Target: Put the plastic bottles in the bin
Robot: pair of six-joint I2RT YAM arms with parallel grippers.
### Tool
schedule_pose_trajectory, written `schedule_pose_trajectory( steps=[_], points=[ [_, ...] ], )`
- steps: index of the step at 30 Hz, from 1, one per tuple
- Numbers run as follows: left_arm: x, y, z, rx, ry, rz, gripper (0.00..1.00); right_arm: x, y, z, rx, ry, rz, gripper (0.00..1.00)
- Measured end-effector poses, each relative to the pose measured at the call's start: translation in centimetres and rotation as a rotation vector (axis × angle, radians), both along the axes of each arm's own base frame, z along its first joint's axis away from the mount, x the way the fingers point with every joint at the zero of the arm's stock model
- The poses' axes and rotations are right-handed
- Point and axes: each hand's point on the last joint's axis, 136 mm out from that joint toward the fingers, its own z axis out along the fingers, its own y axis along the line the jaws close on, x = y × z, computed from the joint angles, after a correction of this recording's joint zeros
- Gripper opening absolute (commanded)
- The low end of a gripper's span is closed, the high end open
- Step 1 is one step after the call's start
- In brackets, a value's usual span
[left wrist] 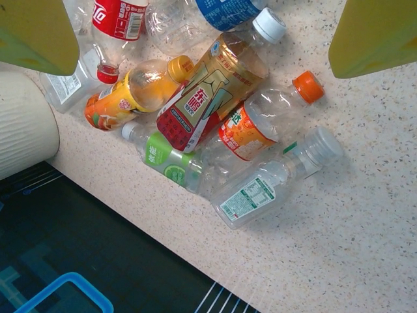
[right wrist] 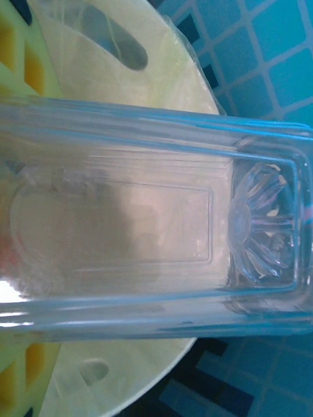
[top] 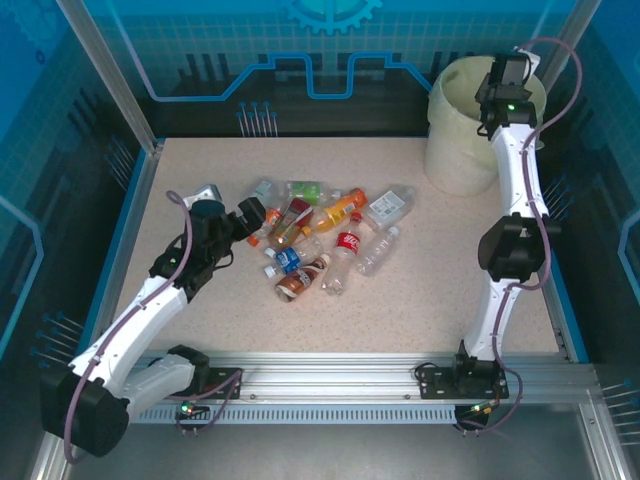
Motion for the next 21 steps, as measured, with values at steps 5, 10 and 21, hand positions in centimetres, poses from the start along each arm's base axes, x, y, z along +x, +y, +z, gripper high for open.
schedule_pose_trajectory(
  steps=[5,10,21],
  points=[
    [0.0,0.0,-0.1,0.000,0.003,0.000,0.99,0.5,0.9,-1.0,0.033,0.013,0.048,0.53],
    [0.1,0.1,-0.4,0.003,0.013,0.002,0.99,0.7,2.5,-2.0,0.090,0.040,0.121,0.53],
    [0.3,0.1,-0.8,0.003,0.026,0.001,0.99,0.2,4.8,-3.7,0.206,0.075,0.224,0.54]
  ],
)
